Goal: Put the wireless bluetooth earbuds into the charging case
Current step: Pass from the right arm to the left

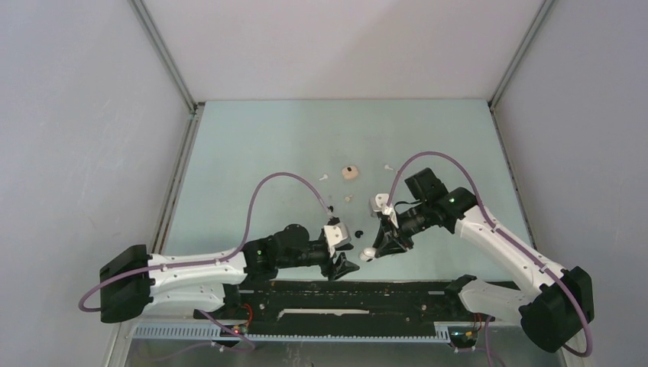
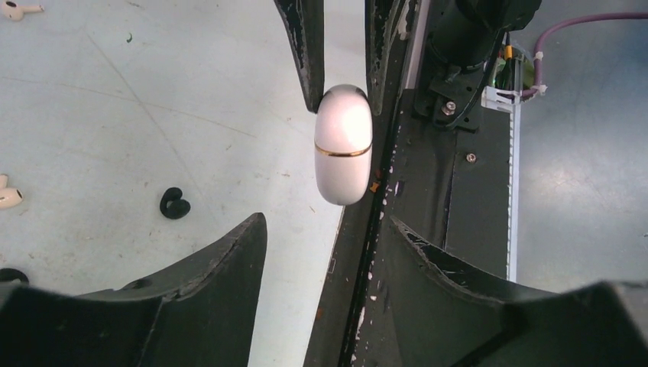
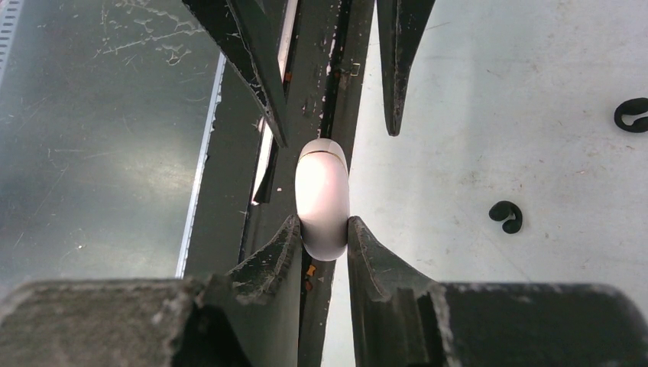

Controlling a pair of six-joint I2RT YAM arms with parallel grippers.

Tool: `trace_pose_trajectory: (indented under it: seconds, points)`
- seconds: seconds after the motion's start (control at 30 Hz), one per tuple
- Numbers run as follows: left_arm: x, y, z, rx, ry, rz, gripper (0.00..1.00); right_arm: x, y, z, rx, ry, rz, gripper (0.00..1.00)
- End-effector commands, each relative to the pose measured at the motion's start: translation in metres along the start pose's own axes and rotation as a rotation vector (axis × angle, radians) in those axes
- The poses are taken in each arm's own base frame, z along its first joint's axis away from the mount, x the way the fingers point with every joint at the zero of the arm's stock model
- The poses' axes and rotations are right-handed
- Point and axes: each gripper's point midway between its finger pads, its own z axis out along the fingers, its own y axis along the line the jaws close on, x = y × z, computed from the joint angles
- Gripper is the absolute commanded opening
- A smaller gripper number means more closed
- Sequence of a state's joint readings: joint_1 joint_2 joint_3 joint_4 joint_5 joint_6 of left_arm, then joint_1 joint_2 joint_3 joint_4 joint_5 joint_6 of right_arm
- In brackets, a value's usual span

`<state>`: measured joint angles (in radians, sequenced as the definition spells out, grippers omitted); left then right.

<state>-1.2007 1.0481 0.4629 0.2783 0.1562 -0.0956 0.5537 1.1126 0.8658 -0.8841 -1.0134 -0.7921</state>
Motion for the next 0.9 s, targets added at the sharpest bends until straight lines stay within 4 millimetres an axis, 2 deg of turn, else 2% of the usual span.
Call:
trace_pose_trajectory:
  seconds: [0.0,0.13,0.3,0.6,0.87]
  points:
    - [-0.027,-0.002,0.008,0.014,-0.101,0.057,0.63,-0.012,-0.002,-0.005,0.021,-0.016,-0.024,0.04]
    - [-0.026,-0.009,0.014,0.052,-0.102,0.074,0.61,-0.013,-0.003,-0.006,0.034,-0.01,-0.039,0.04]
    - [-0.028,-0.017,0.021,0.083,-0.148,0.076,0.53,-0.012,-0.005,-0.006,0.049,0.0,-0.045,0.04]
    - [-0.025,-0.026,0.033,0.13,-0.107,0.068,0.43,-0.01,-0.004,-0.007,0.06,0.002,-0.049,0.06]
    - [-0.024,-0.023,0.041,0.117,-0.102,0.051,0.44,-0.009,-0.002,-0.007,0.068,0.003,-0.061,0.06]
